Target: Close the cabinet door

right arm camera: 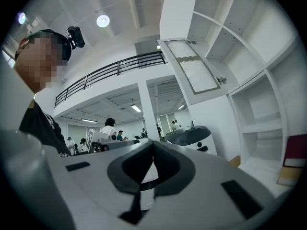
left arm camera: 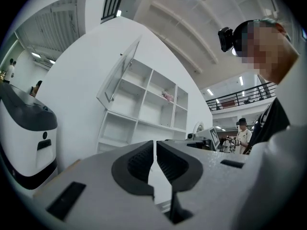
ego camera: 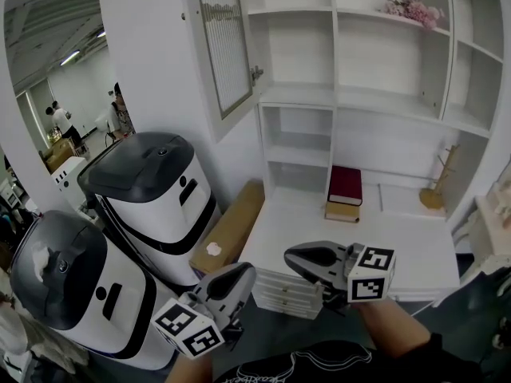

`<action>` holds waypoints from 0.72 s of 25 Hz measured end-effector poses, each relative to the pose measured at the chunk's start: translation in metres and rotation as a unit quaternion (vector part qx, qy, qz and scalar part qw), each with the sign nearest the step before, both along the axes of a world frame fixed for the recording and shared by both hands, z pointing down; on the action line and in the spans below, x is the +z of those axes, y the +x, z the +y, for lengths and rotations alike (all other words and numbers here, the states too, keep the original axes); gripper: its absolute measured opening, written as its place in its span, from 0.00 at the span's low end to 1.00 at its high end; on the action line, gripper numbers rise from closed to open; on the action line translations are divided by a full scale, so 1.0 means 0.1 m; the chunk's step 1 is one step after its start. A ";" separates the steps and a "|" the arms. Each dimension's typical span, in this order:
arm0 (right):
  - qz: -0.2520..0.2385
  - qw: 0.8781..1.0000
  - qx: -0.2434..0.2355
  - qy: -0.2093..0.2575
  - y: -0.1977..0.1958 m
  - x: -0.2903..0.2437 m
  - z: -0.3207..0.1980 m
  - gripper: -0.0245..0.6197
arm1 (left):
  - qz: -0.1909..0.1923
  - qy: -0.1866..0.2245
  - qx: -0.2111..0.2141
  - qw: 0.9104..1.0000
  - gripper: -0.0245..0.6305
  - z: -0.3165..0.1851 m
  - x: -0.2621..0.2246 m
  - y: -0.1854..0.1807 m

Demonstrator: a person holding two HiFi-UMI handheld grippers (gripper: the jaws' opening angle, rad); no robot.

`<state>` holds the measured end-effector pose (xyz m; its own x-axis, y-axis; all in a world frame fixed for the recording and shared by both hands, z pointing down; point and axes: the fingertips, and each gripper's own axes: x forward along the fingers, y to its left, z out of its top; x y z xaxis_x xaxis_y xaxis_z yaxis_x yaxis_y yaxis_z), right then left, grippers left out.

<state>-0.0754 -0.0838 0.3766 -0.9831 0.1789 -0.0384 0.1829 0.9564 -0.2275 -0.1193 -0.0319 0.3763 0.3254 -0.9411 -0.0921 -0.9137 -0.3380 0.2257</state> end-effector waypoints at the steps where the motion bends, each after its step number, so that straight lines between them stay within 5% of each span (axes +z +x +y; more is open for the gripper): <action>1: -0.001 1.000 0.002 0.000 -0.02 -0.02 -0.04 0.05 | 0.000 0.002 0.003 1.000 0.05 -0.02 -0.03 -0.03; 18: -0.009 0.996 0.093 0.014 -0.77 -0.33 -1.08 0.05 | -0.024 0.107 0.071 0.991 0.28 -0.94 -1.13 -1.40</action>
